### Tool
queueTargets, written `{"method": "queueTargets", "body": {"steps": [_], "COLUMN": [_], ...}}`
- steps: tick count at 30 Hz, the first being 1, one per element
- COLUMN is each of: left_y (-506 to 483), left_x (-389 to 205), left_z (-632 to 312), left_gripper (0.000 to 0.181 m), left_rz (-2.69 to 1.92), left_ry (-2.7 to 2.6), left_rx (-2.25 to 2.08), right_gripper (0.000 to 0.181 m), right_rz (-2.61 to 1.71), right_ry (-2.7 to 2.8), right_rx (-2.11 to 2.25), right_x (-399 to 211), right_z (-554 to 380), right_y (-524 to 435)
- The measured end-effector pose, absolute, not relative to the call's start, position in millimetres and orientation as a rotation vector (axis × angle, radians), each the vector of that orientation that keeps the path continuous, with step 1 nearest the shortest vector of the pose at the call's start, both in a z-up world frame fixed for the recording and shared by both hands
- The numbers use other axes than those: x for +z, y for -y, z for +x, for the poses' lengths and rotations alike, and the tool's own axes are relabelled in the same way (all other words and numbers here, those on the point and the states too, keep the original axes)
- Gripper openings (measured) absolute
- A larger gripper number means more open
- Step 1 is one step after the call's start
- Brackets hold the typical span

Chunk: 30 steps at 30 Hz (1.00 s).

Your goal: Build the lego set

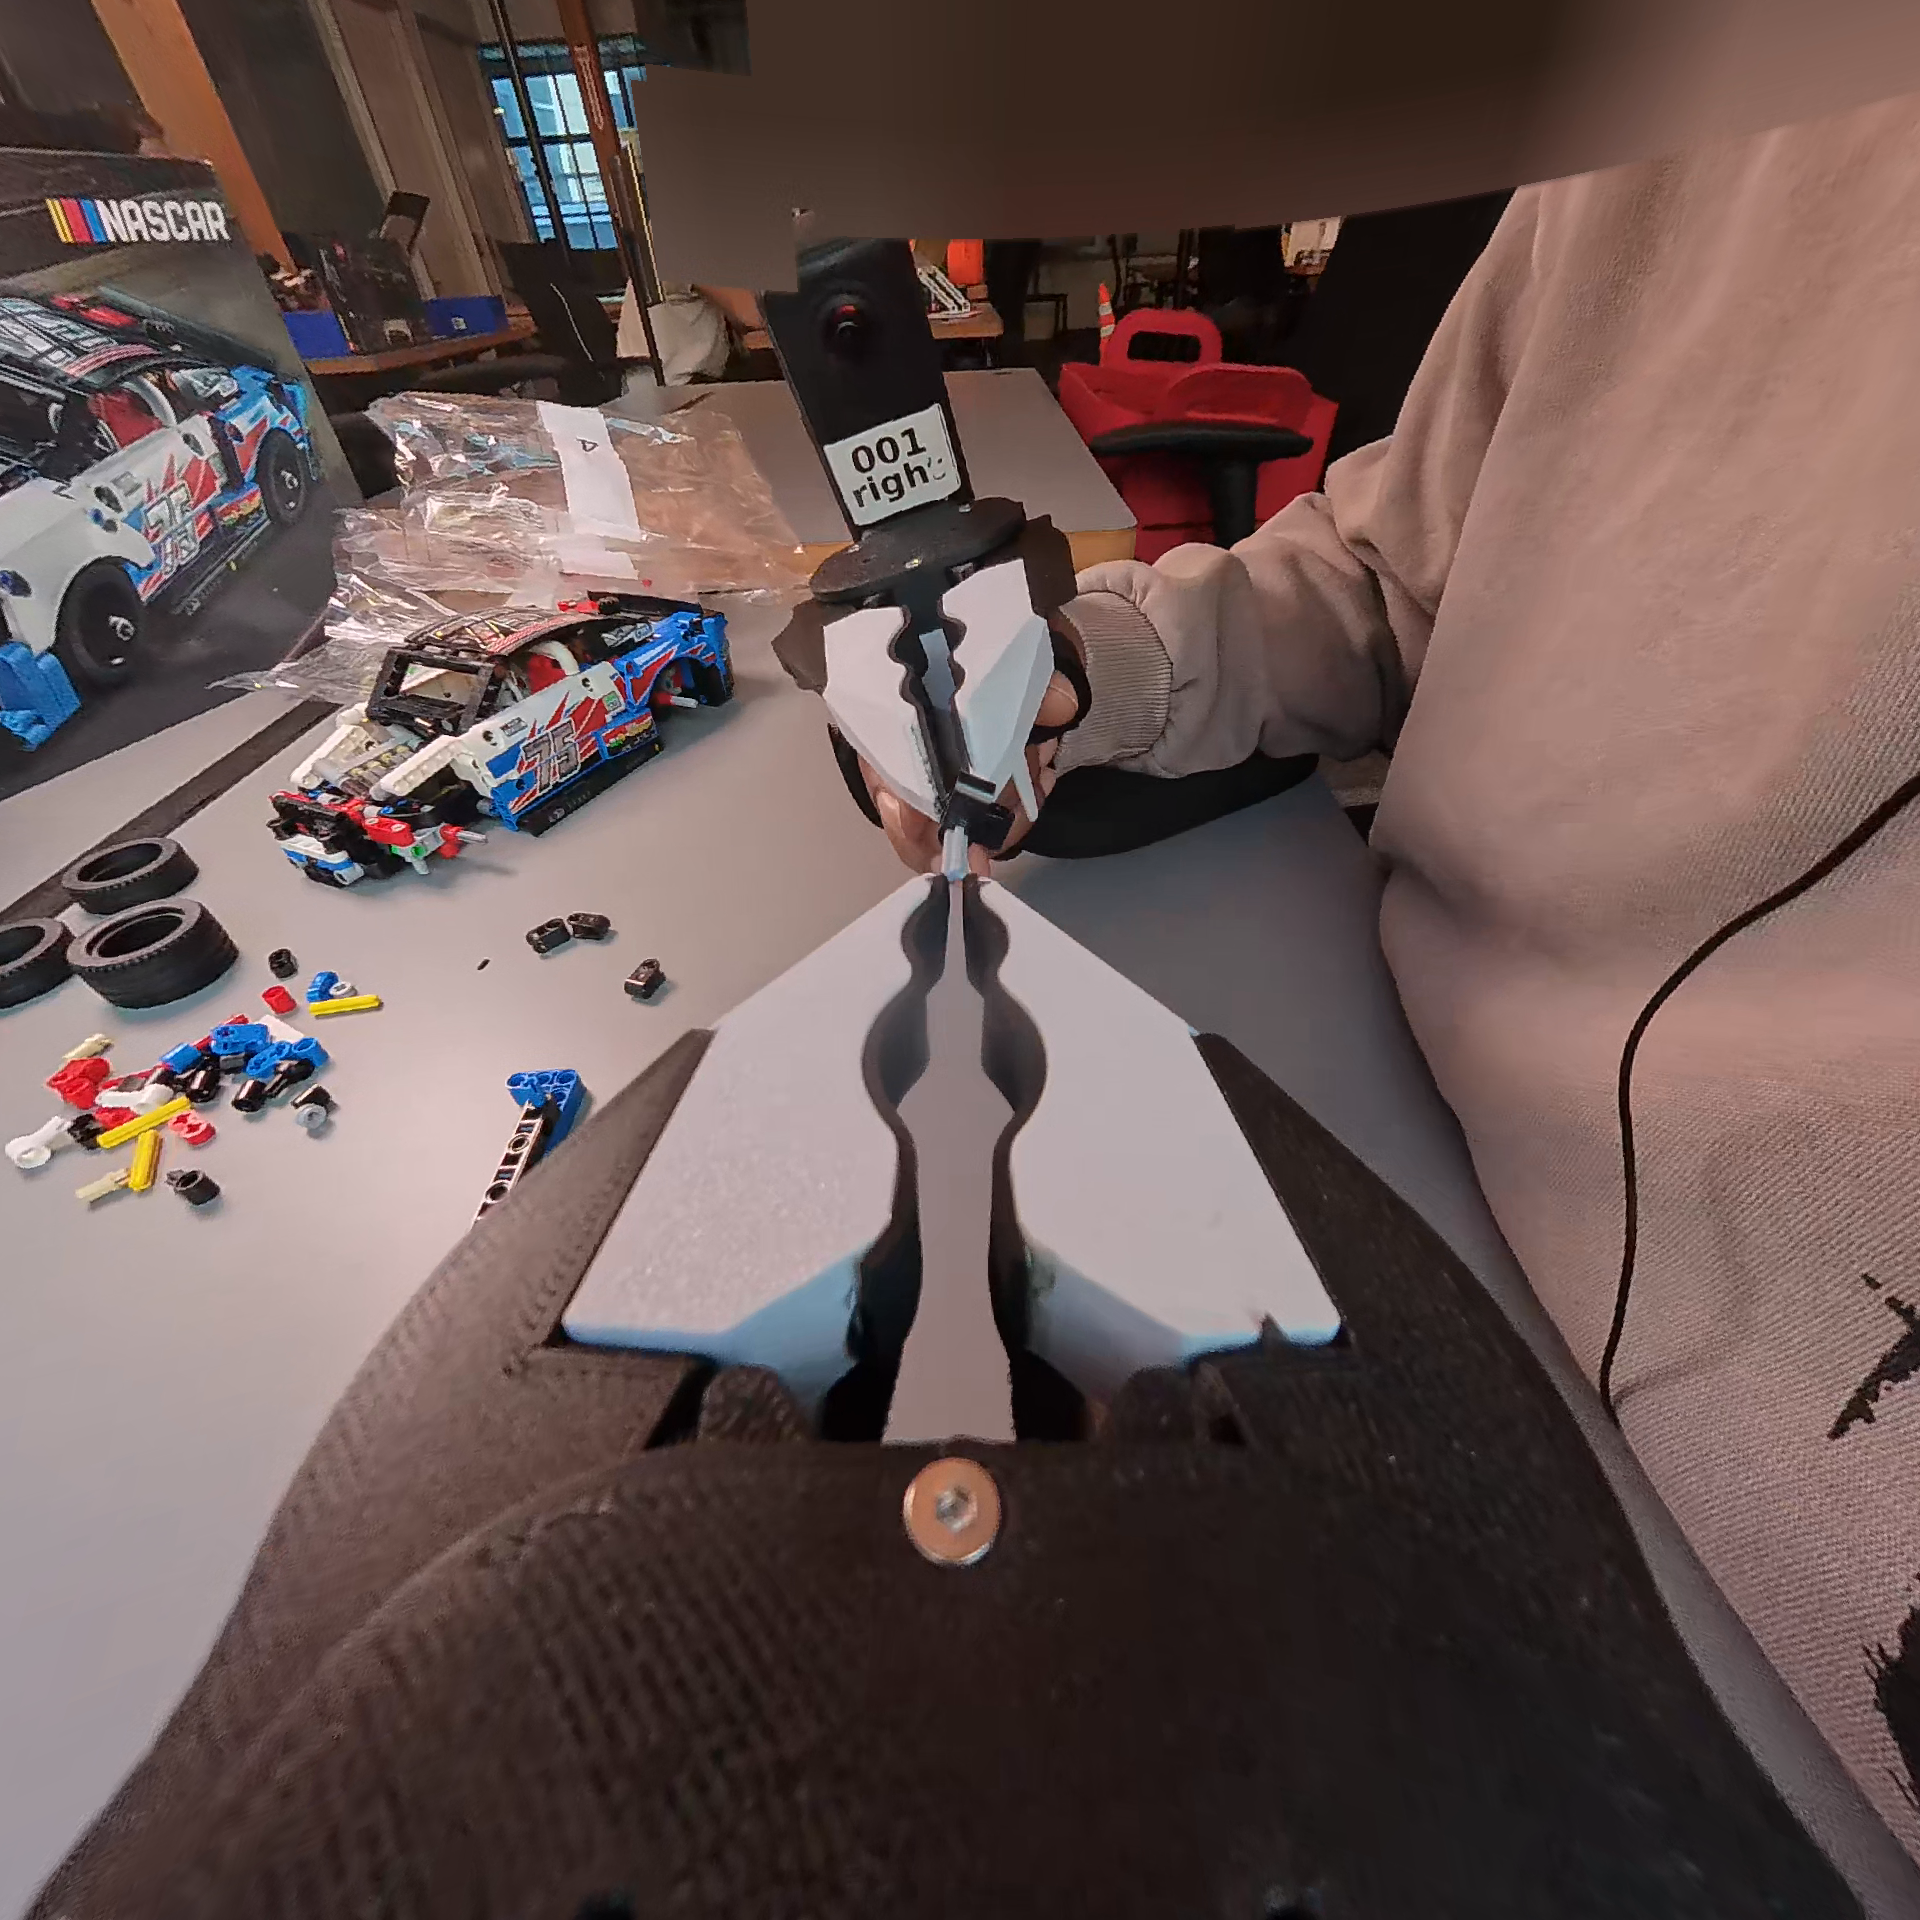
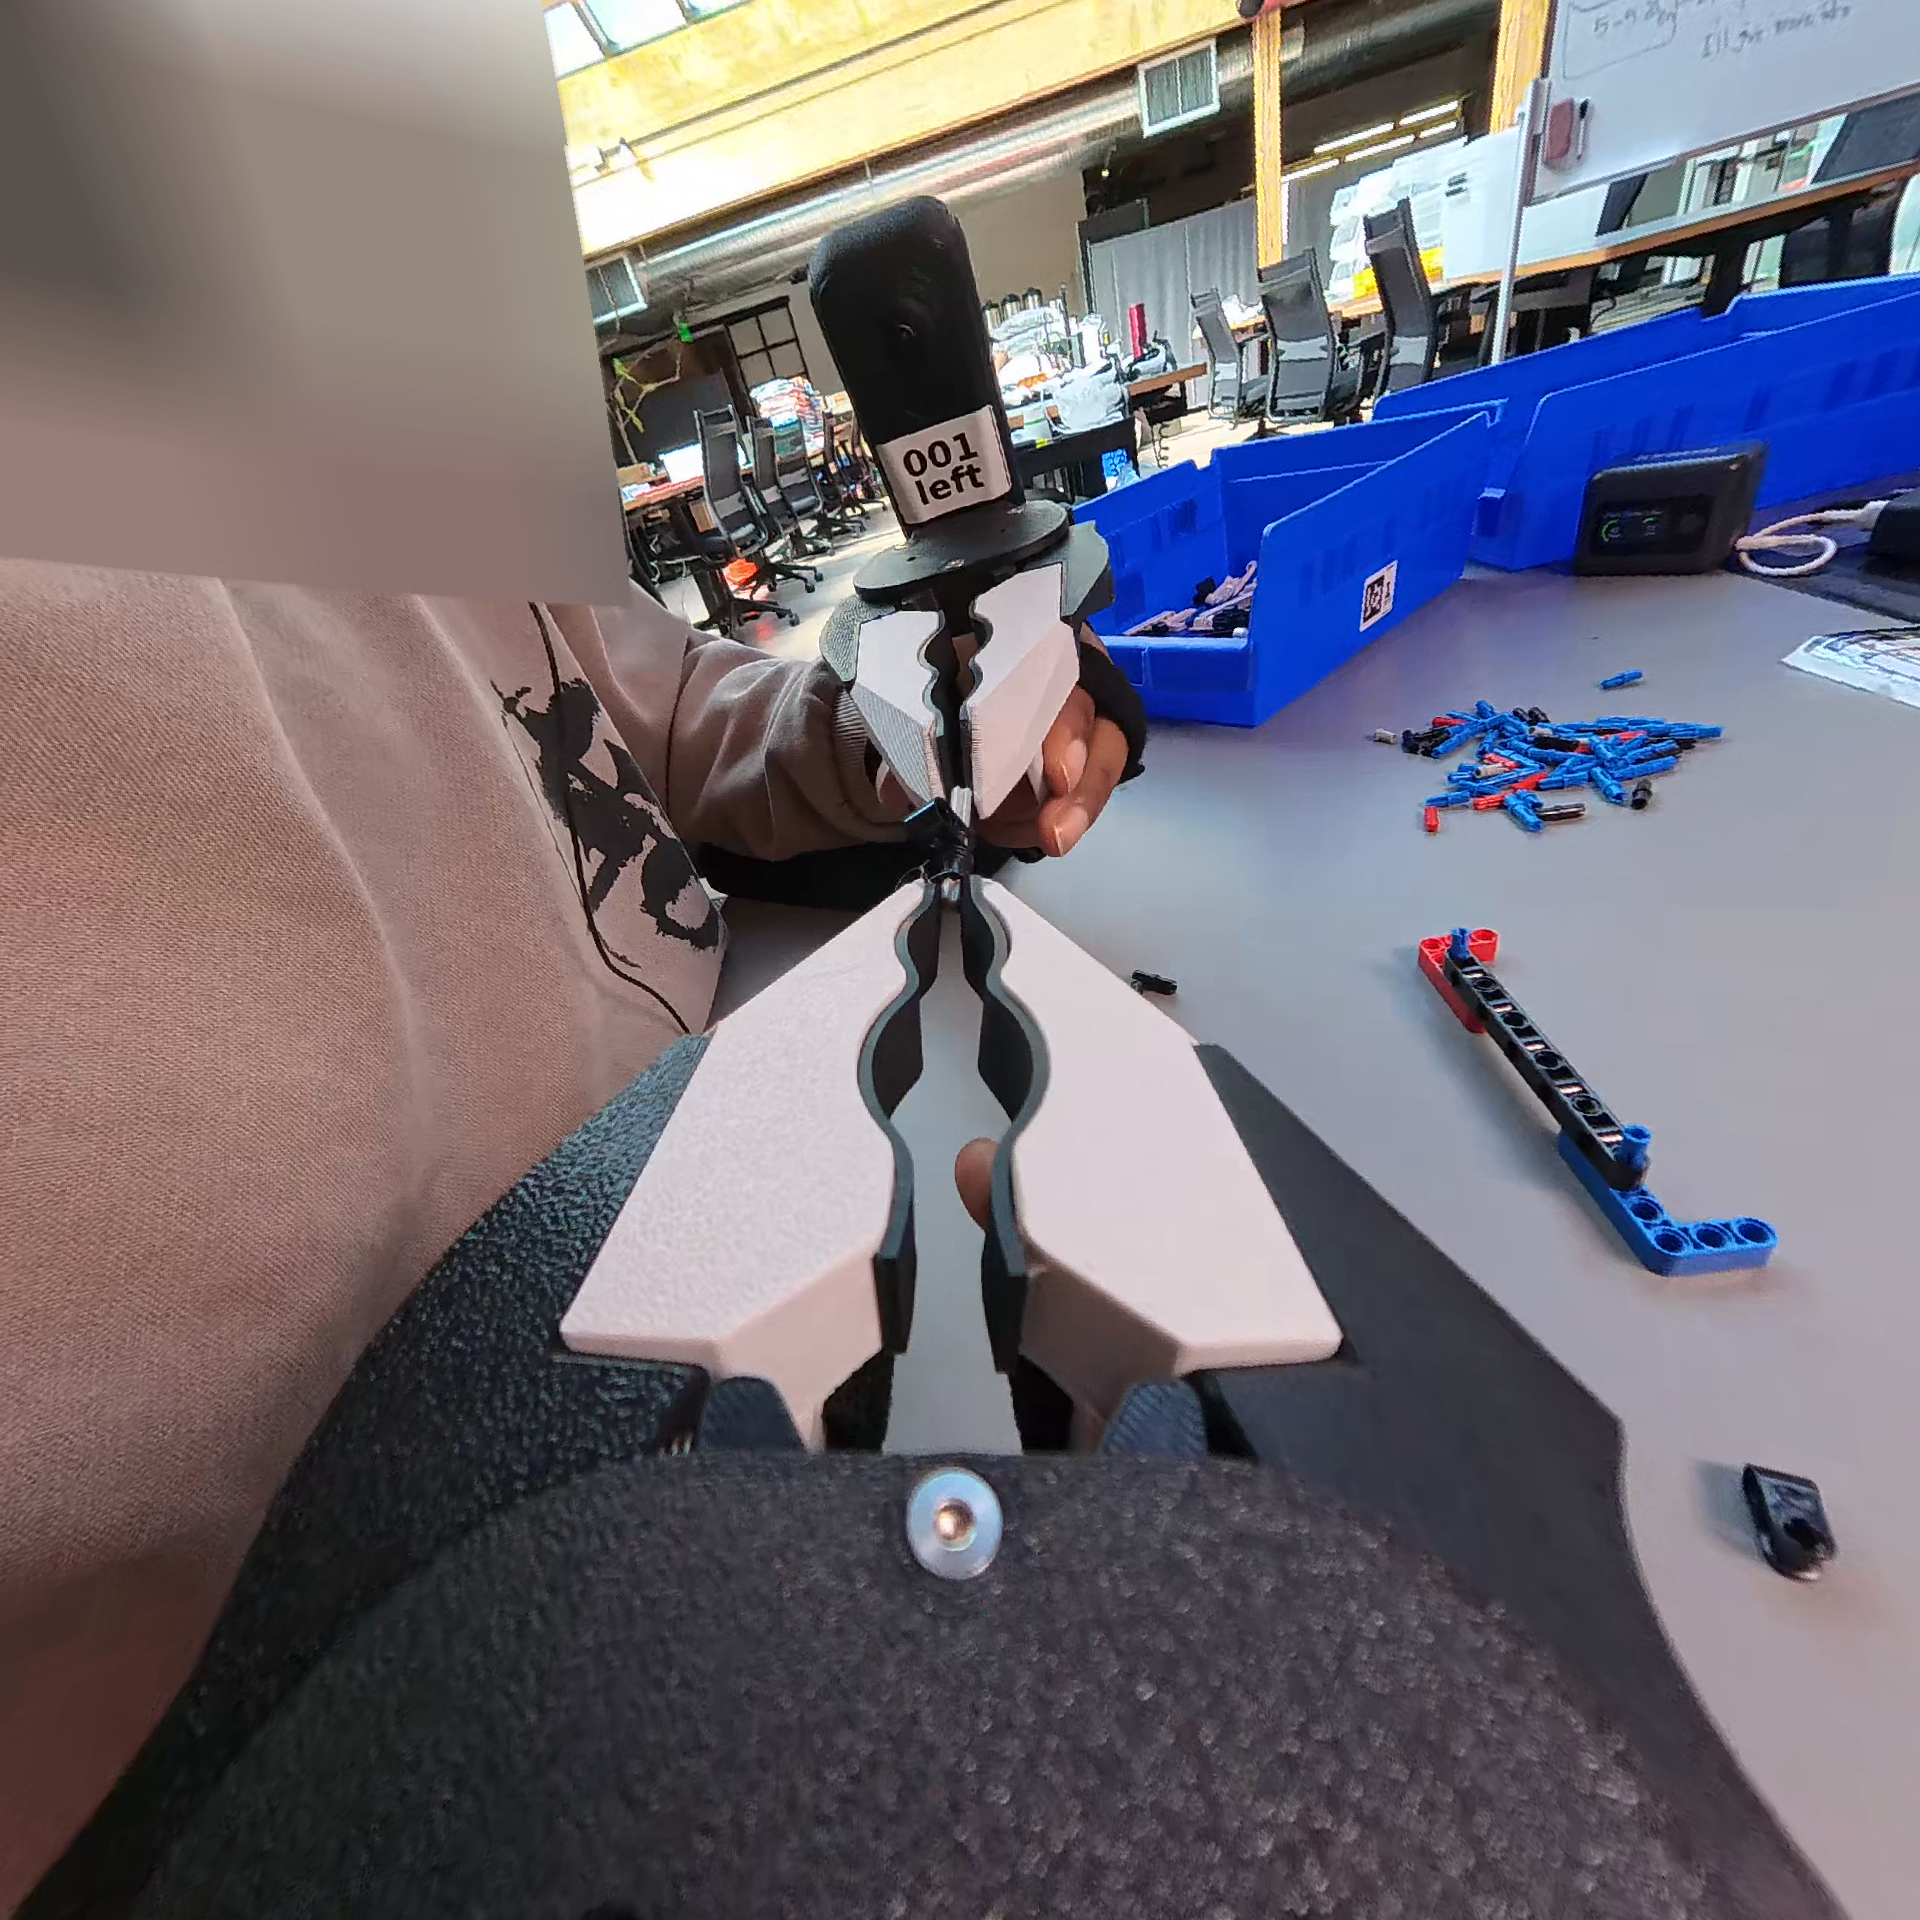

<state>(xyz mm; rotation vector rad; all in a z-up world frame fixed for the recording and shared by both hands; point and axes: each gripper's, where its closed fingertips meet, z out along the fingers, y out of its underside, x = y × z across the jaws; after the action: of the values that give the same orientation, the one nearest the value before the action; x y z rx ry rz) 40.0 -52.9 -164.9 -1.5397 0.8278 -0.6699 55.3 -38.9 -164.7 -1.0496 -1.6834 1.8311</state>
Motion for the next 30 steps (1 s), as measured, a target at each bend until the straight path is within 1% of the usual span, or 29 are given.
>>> {"method": "queueTargets", "body": {"steps": [6, 12, 16, 30], "left_y": [50.9, 49.3, 50.8, 51.9], "left_x": [-165.8, -166.5, -166.9, -168.3], "left_z": [38.9, 39.3, 40.6, 43.4], "left_gripper": [0.000, 0.014, 0.003, 0.003], "left_rz": [-1.545, -1.545, -1.542, -1.539], "left_ry": [-0.825, -0.815, -0.834, -0.860], "left_rx": [-0.628, -0.618, -0.618, -0.586], "right_gripper": [0.002, 0.002, 0.002, 0.002], "right_rz": [-1.071, -1.084, -1.089, -1.095], "right_ry": [1.699, 1.717, 1.717, 1.697], "right_rx": [1.810, 1.810, 1.819, 1.873], "right_x": [-168.5, -171.2, -172.1, -168.2], "right_z": [54.4, 55.1, 54.7, 55.8], "right_y": [38.3, 38.1, 39.0, 39.6]}}
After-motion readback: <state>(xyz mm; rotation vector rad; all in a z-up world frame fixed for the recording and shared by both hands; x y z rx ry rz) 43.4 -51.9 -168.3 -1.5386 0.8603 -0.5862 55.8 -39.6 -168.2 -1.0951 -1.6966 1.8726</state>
